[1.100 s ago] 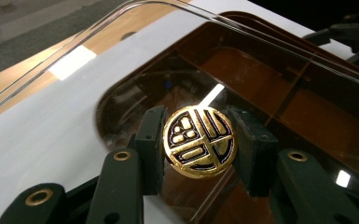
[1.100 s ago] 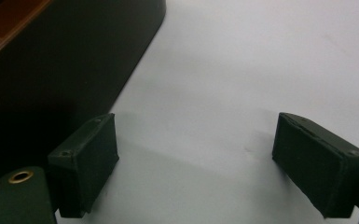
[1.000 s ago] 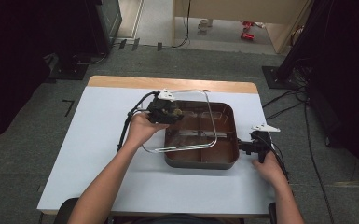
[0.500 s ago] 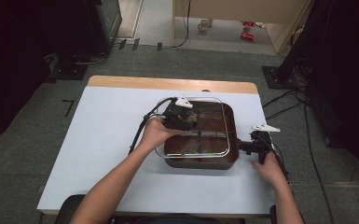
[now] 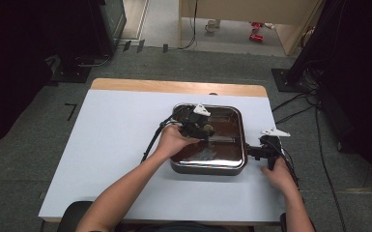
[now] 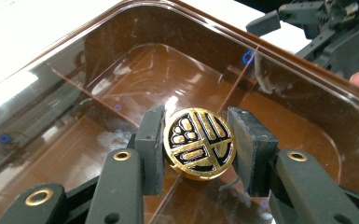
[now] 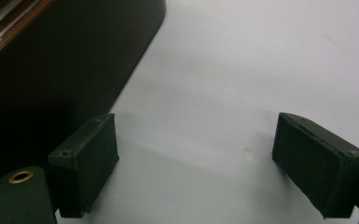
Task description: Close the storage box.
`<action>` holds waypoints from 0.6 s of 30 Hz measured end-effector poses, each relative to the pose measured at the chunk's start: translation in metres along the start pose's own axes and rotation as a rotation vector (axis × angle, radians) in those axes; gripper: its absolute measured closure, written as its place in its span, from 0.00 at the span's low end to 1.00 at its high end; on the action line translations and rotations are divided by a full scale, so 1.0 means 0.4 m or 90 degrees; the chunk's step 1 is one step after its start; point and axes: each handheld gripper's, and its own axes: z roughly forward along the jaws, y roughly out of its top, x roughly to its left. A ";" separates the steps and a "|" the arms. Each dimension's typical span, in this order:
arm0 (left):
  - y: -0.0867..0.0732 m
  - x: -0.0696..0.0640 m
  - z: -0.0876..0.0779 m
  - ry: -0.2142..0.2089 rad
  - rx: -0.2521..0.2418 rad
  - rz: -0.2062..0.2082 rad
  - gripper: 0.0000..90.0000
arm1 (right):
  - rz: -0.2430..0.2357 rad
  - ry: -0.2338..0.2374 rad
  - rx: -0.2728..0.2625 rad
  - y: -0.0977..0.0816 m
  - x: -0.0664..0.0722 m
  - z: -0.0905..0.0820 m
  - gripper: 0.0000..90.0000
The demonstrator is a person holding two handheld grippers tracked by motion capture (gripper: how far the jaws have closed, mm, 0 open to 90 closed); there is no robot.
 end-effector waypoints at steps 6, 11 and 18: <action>0.002 -0.001 0.010 -0.005 -0.004 -0.014 0.66 | -0.001 0.000 0.000 0.000 0.000 0.000 0.16; 0.000 -0.001 0.009 -0.007 -0.004 -0.005 0.66 | 0.000 -0.001 0.000 0.000 0.000 0.000 0.16; 0.003 -0.004 0.004 0.004 0.003 0.009 0.64 | 0.000 -0.001 0.000 0.000 0.000 0.000 0.16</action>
